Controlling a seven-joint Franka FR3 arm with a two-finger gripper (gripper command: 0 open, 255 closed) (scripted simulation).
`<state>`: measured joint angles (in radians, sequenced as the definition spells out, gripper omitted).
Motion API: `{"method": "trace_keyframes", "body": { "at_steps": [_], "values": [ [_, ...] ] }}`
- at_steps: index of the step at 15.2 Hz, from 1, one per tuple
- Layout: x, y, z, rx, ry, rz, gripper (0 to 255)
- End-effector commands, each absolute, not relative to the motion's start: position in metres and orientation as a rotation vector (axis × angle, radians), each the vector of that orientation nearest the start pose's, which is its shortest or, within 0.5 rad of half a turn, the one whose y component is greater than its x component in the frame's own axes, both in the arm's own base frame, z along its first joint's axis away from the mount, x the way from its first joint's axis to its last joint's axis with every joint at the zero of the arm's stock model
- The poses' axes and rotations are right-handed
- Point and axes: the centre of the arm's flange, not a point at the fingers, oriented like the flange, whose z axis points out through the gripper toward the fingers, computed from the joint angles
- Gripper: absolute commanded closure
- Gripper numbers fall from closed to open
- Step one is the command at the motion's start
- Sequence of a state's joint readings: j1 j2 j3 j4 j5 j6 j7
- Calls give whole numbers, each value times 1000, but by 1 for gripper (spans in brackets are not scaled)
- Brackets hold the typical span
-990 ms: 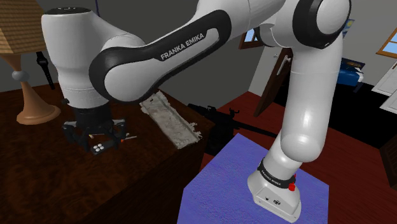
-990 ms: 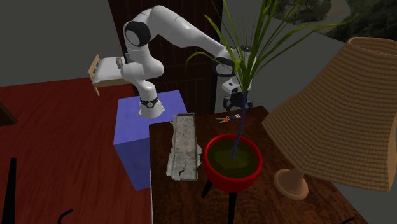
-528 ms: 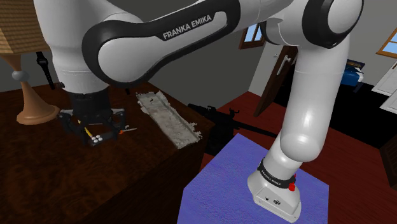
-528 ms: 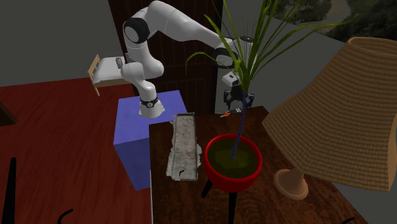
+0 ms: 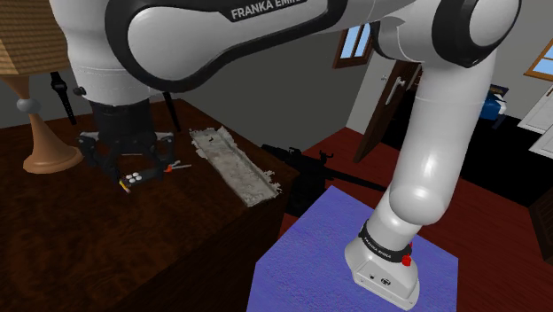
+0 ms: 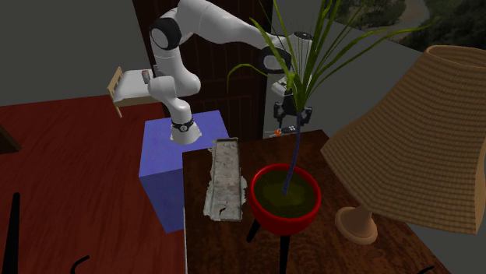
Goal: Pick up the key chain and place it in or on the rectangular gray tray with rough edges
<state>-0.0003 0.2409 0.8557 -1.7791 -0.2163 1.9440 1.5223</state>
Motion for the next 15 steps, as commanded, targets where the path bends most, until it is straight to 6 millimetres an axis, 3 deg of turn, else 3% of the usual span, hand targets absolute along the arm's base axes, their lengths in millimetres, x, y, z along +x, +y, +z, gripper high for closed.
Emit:
{"method": "trace_keyframes", "body": {
  "at_steps": [1,15],
  "values": [
    [439,408,463,-2996,933,-36,255],
    [478,228,474,-2996,933,-36,255]
  ]
}}
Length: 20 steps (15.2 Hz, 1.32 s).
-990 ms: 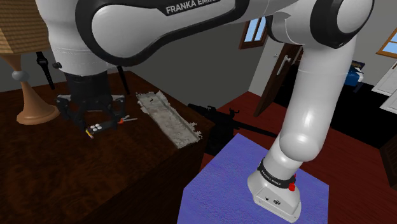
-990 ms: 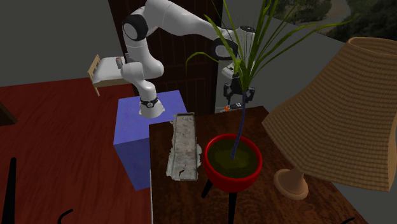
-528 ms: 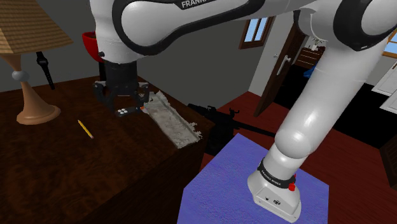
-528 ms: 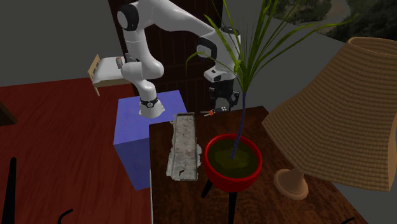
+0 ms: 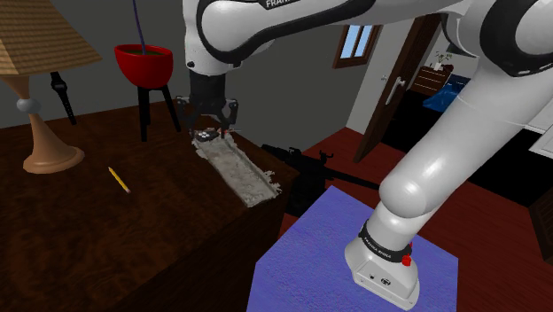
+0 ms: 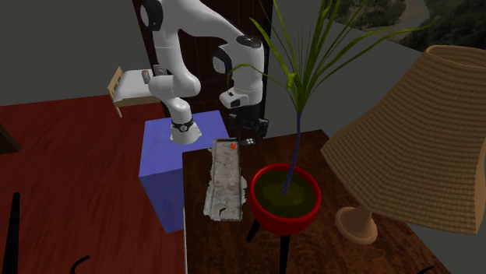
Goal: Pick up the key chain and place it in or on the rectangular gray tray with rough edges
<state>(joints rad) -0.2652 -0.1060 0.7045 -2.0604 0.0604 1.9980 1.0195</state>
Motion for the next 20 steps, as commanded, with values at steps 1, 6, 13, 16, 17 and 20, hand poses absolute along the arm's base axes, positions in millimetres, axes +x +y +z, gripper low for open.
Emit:
{"method": "trace_keyframes", "body": {
  "at_steps": [1,6,13,16,17,20],
  "values": [
    [481,215,475,-2996,933,-36,255],
    [488,187,460,-2996,933,-36,255],
    [488,187,423,-2996,933,-36,255],
    [488,187,408,-2996,933,-36,255],
    [488,187,402,-2996,933,-36,255],
    [488,187,392,-2996,933,-36,255]
  ]
}}
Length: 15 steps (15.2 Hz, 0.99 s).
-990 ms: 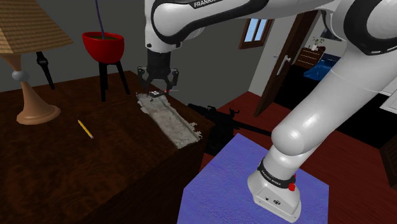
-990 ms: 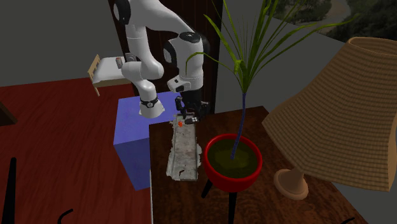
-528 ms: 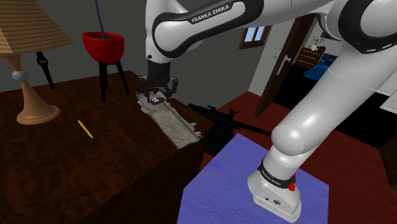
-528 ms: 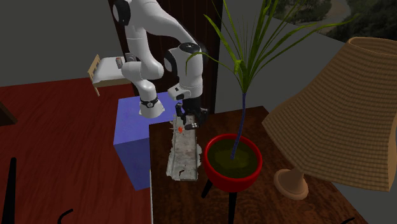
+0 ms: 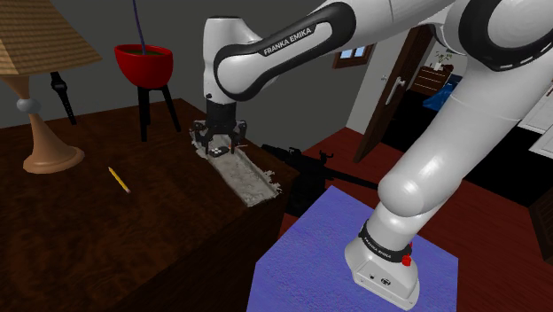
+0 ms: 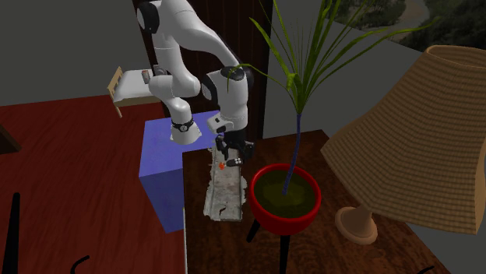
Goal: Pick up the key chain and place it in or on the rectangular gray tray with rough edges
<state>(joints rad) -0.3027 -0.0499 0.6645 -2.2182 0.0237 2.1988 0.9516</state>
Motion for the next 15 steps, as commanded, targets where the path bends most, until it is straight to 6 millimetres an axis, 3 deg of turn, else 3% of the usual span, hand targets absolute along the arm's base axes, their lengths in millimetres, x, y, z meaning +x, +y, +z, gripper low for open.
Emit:
{"method": "trace_keyframes", "body": {
  "at_steps": [1,6,7,12,15],
  "values": [
    [488,187,392,-2996,933,-36,255],
    [488,187,392,-2996,933,-36,255],
    [488,187,392,-2996,933,-36,0],
    [488,187,392,-2996,933,-36,0],
    [487,187,432,-2996,933,-36,0]
  ]
}}
